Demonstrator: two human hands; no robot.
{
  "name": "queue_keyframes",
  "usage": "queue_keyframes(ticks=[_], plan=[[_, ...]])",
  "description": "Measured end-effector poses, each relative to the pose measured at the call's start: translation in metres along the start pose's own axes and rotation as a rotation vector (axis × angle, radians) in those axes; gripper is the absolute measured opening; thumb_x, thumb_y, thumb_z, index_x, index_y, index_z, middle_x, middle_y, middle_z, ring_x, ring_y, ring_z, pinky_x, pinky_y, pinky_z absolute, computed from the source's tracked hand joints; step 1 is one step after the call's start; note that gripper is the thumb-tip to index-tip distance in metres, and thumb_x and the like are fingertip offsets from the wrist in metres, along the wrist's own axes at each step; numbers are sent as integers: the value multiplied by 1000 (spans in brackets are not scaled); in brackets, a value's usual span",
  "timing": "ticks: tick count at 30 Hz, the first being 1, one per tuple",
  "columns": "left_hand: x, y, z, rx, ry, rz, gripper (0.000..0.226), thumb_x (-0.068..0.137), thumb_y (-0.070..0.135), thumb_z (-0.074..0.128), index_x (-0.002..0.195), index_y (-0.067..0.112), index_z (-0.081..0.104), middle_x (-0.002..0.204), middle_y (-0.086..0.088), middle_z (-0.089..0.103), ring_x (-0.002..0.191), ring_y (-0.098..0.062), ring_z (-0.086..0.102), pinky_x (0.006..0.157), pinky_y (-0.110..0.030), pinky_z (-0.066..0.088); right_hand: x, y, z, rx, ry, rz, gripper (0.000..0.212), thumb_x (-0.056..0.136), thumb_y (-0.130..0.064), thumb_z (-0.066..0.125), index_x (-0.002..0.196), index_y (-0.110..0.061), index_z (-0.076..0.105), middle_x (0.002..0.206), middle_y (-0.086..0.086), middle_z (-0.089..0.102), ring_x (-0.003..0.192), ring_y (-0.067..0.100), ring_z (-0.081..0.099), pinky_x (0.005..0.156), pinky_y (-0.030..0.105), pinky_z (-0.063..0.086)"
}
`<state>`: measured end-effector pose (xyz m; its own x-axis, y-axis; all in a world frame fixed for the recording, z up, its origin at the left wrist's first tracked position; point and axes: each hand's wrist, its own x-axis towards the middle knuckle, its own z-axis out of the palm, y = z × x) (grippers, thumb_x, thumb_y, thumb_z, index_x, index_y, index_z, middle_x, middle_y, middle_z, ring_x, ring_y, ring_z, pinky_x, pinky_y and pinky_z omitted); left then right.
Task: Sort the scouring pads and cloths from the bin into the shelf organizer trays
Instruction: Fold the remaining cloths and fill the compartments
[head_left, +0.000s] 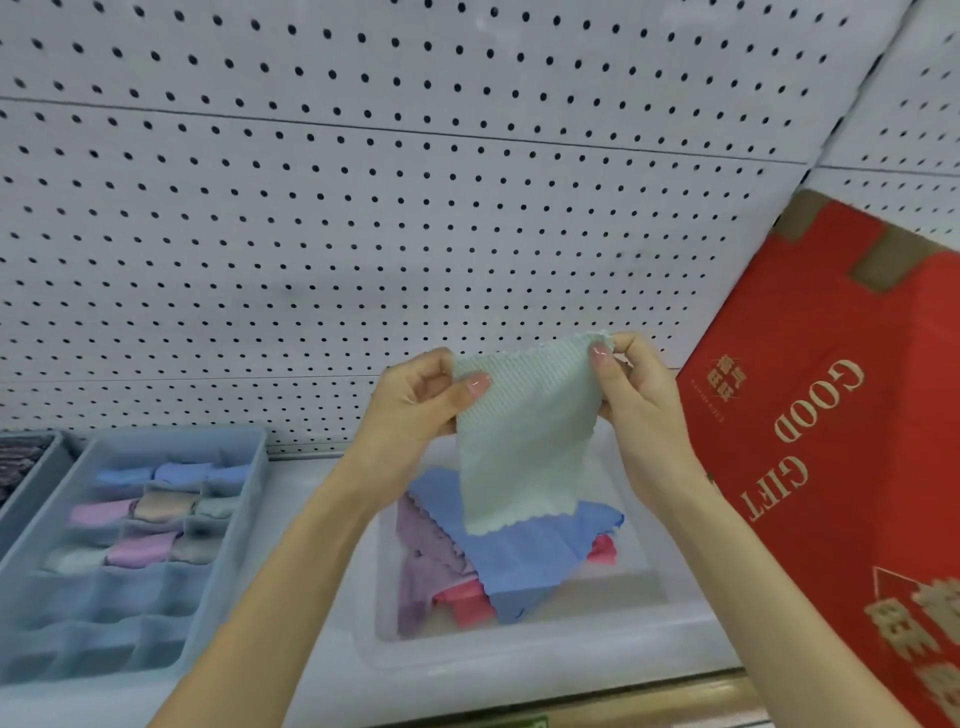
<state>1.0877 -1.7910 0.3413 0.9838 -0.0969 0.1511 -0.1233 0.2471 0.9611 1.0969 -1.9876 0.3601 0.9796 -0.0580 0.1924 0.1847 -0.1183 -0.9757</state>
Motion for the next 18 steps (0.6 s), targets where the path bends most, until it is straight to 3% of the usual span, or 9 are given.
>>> queue_keyframes(ticks=[5,8,11,14,18], plan=[[2,37,3,101,36,50,24,71,23,70,77,4,57,76,-7,74,69,-18,69,66,-29,58,-4,-12,3,142,91,-55,17,95,-18,56,83,-7,57,74,8,55,74,20,49,72,34,47],[-2,51,4,75,42,94,14,73,20,70,83,11,71,79,-6,75,70,-17,70,63,-26,56,-10,-22,5,250,103,-67,13,92,-16,58,80,-12,62,67,-8,61,67,8,54,65,21,50],[-13,62,3,15,-13,149,9,73,16,80,82,17,78,79,-3,75,69,-16,71,61,-25,56,-22,-26,2,421,-20,-50,17,76,-34,69,74,-17,65,67,-6,60,60,8,50,57,19,43],[-21,69,6,-76,-112,156,16,61,32,80,73,22,79,72,4,73,62,-9,68,55,-21,53,-29,-30,-3,569,-225,22,40,54,-48,88,70,-17,67,67,2,59,56,14,50,53,22,42],[-14,66,16,-78,-221,99,13,66,33,72,73,24,79,76,12,70,68,-2,63,64,-15,49,-22,-39,7,617,-457,15,31,55,-40,89,69,-17,72,72,-1,69,64,10,63,58,20,49]])
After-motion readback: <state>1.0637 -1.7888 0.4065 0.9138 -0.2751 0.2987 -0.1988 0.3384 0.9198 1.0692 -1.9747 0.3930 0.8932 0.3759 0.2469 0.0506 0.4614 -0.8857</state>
